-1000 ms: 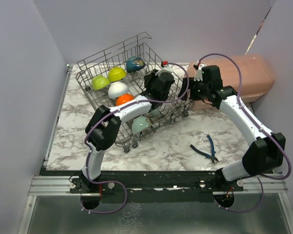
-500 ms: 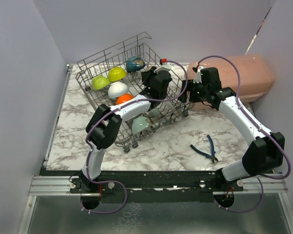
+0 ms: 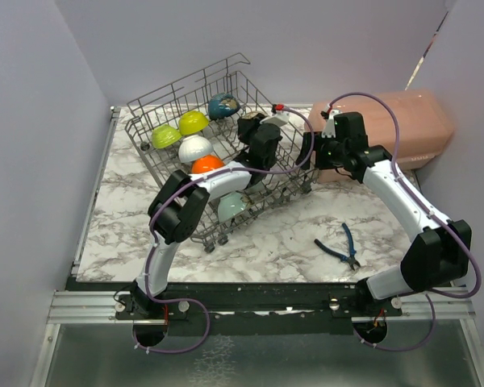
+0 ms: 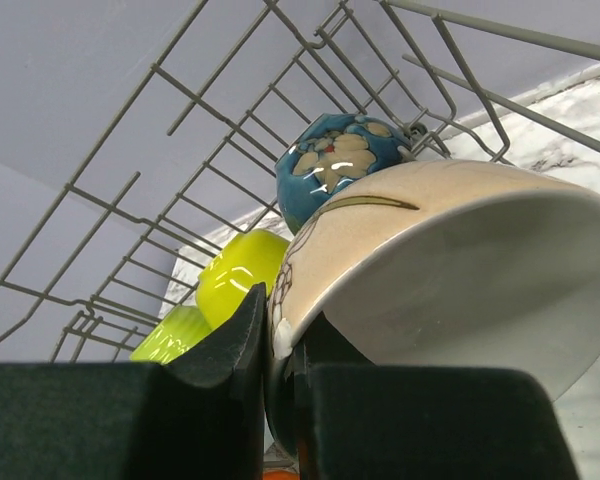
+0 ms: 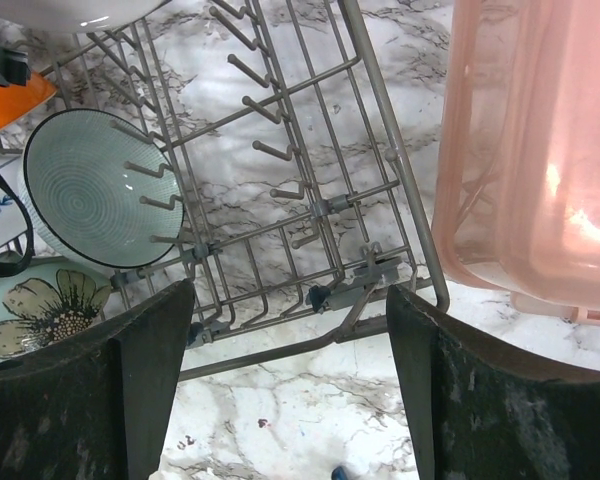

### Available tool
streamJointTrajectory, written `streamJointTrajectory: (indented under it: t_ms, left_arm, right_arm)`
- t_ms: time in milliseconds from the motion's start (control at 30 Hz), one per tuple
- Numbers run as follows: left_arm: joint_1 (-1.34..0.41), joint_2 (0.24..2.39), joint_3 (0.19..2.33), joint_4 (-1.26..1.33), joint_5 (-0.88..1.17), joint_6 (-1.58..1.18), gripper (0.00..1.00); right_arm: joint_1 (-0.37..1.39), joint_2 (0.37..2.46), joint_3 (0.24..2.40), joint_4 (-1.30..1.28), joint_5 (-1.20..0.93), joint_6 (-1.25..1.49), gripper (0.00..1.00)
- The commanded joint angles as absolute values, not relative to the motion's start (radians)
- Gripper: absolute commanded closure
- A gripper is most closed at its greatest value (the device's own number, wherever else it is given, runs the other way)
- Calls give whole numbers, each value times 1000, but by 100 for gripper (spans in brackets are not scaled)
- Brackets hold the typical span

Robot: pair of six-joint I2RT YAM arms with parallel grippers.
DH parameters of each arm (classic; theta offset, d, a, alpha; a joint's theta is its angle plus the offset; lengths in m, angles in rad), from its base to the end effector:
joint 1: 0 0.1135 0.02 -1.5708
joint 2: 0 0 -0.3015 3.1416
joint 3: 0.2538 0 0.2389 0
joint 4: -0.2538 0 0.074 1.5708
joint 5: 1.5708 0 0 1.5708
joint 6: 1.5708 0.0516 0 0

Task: Load the bowls into the dish rack
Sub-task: Place the bowl in the dish rack.

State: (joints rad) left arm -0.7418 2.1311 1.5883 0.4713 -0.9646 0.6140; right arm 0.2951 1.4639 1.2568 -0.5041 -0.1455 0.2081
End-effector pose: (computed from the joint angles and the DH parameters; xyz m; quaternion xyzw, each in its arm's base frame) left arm 0.4064 -0.3149 0.2934 0.1605 0.7033 0.3002 0.6241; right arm 0.3052 0.1006 0.3428 -0.0697 0.9045 0.1675 0.3861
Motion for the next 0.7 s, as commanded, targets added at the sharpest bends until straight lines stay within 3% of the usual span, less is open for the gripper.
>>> streamJointTrajectory:
  t_ms: [0, 133, 233, 300, 667]
  left_arm:
    - [-745, 2117, 1548, 580, -896, 693, 82]
    - [-748, 2098, 1515, 578, -850, 677, 79]
    - [-754, 2090, 1507, 576, -850, 652, 44]
    - [-757, 2082, 1508, 562, -848, 620, 31]
    - [-740, 1977, 1542, 365, -768, 377, 6]
  right_arm:
    - [287, 1432, 1243, -483, -145, 193, 18]
    - [285, 1435, 1243, -480, -151, 193, 18]
    - [284, 1439, 1244, -477, -161, 194, 18]
    - [284, 1440, 1244, -475, -169, 194, 18]
    - [284, 1473, 1279, -426, -309, 187, 19]
